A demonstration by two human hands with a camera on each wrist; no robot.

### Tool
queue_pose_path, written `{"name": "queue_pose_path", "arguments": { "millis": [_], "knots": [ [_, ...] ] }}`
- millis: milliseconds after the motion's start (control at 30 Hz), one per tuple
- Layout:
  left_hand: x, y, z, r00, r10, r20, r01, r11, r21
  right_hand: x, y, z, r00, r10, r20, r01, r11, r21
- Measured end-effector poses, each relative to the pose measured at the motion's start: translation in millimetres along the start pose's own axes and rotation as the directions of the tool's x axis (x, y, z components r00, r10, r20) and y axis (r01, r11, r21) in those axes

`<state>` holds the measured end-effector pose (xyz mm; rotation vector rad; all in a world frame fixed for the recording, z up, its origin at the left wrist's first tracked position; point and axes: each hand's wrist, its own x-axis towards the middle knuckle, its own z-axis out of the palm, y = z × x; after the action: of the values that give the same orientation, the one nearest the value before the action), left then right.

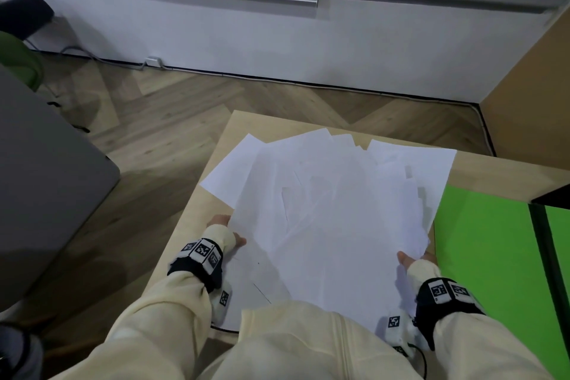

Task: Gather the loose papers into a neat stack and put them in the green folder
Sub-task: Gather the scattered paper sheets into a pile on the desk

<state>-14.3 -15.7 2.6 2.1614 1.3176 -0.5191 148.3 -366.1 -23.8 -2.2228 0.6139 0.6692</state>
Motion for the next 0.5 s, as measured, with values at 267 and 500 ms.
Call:
{"name": "queue_pose_path", "arguments": {
  "millis": [267, 500],
  "knots": [
    [-19.5, 35.4, -84.7, 0.964, 0.081, -0.254, -0.161, 0.936, -0.312, 6.8, 1.2, -7.1, 0.999, 0.006, 0.044, -0.006, 1.000, 0.006],
    [-82.0, 79.5, -161.0, 0.735, 0.251, -0.630, -0.649, 0.529, -0.547, 3.7, -0.9, -8.4, 0.998, 0.016, 0.058, -0.017, 1.000, 0.008]
  ]
}}
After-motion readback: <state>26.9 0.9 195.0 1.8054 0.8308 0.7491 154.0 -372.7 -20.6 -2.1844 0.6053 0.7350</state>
